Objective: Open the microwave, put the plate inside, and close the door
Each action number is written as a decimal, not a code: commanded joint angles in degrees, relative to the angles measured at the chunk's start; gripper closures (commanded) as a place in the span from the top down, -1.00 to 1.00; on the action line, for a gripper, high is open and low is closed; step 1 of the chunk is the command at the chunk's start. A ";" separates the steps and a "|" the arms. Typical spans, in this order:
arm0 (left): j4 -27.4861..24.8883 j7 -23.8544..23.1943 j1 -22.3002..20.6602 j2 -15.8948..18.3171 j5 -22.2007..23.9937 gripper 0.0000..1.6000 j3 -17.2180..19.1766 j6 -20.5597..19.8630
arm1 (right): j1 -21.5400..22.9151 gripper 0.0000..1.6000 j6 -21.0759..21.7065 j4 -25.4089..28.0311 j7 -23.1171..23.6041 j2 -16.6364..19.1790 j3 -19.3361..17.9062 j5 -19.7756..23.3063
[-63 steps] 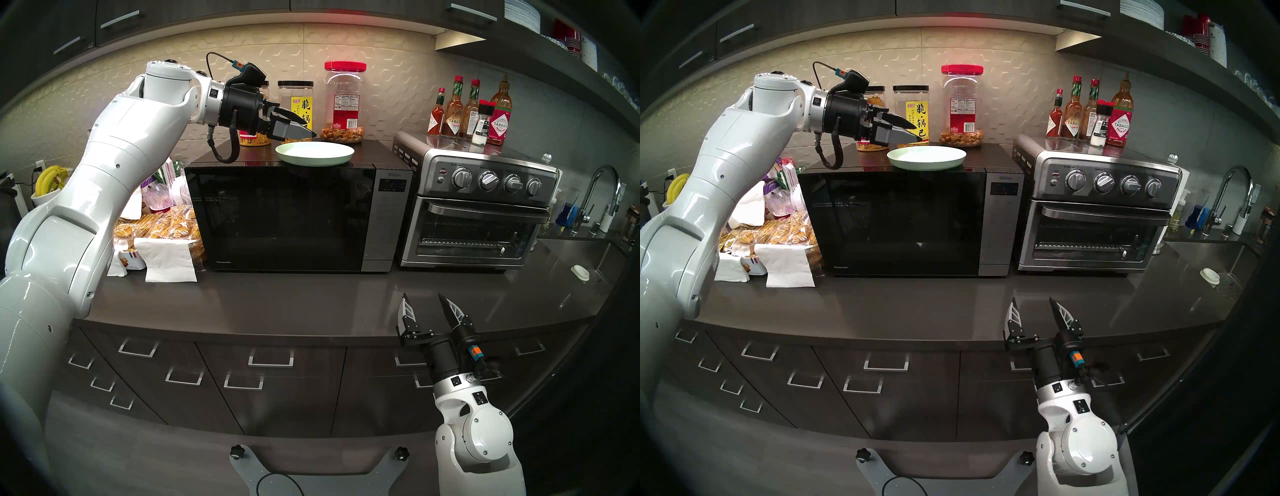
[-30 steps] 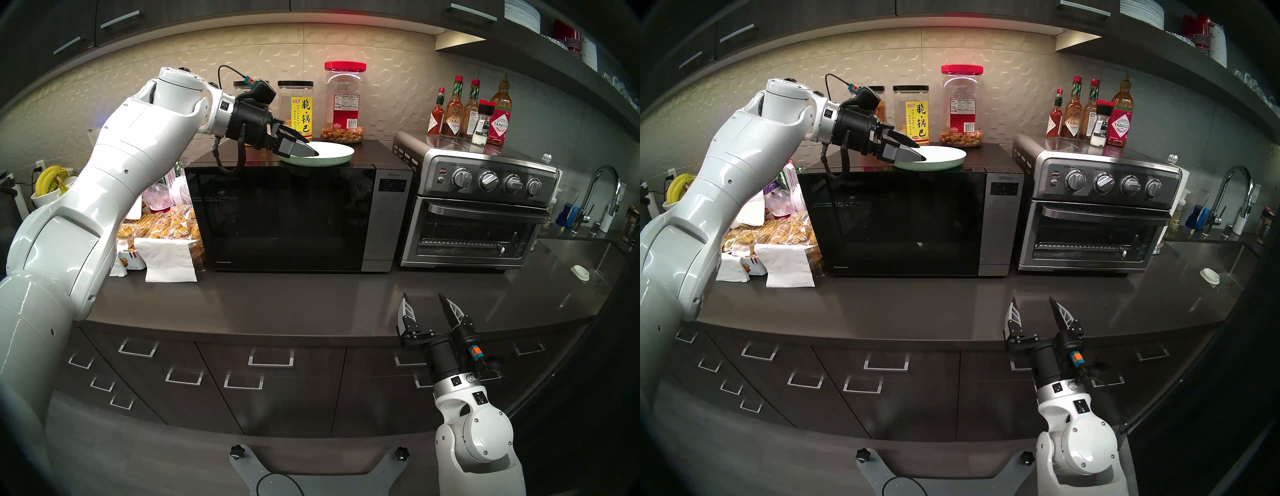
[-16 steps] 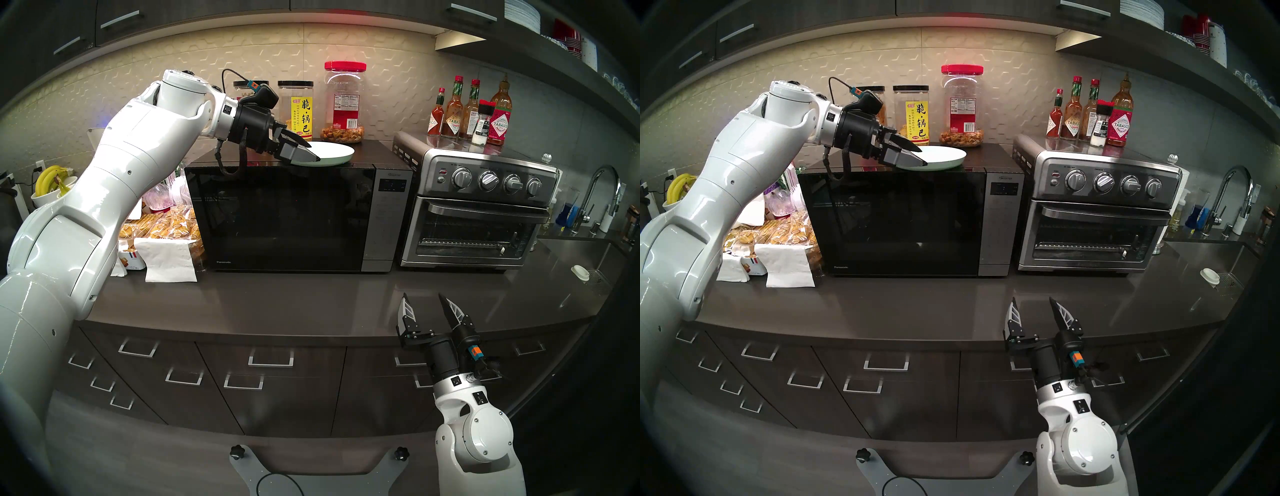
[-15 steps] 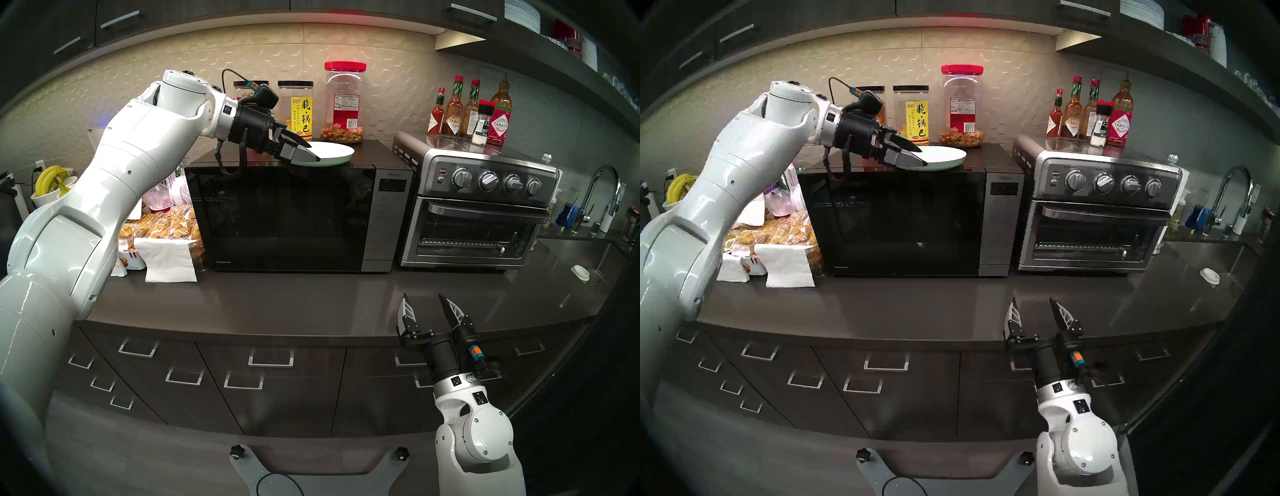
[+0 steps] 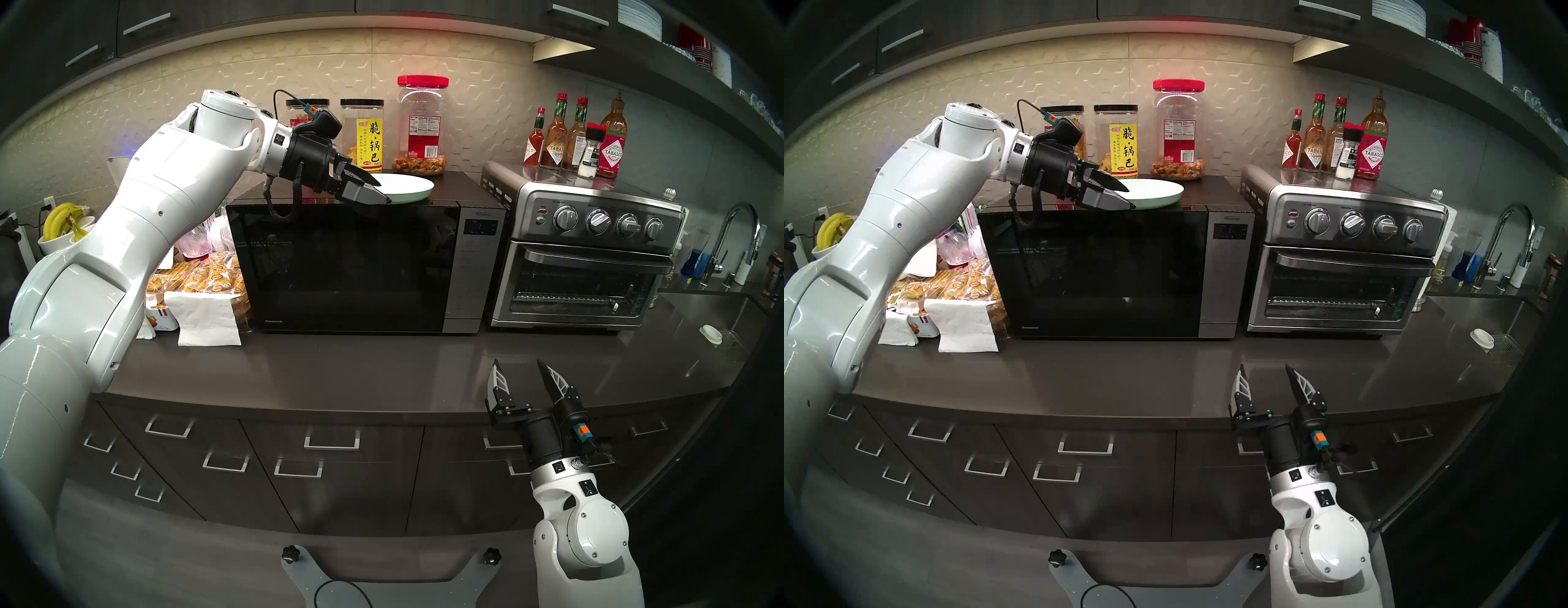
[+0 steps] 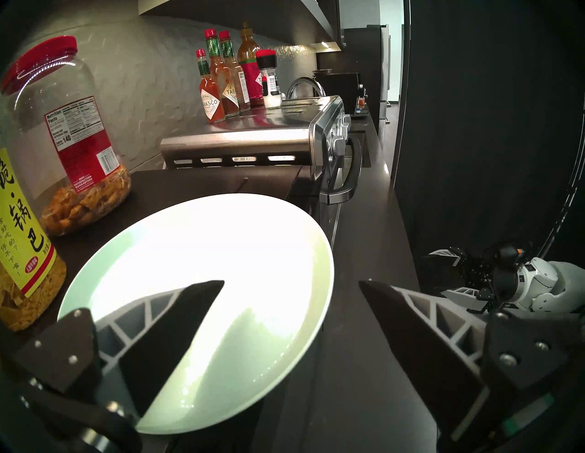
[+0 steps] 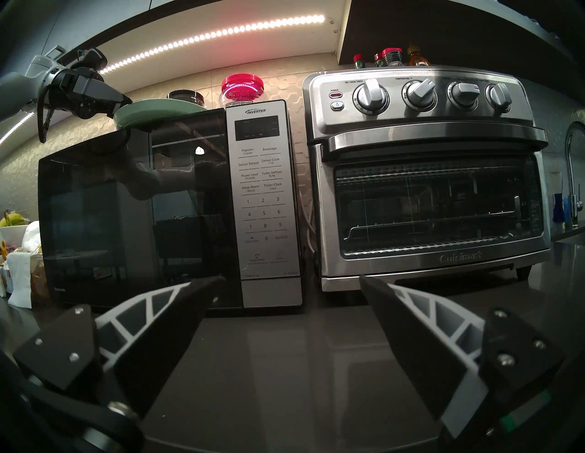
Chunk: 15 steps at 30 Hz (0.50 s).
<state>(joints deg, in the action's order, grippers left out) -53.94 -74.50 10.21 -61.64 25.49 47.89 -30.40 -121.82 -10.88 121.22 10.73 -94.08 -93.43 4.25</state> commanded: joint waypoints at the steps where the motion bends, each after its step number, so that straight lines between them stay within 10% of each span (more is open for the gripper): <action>1: -0.03 -0.74 -1.56 0.14 -0.04 1.00 0.19 -0.09 | 0.15 1.00 -0.18 1.41 0.13 0.14 -0.03 -0.01; 15: -0.24 -0.23 -1.63 0.03 -0.19 1.00 0.15 -0.30 | 0.16 1.00 -0.19 1.40 0.13 0.13 -0.03 -0.01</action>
<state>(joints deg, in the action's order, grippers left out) -53.84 -74.57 10.19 -61.65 25.35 47.65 -30.29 -121.82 -10.88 121.22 10.73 -94.08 -93.43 4.25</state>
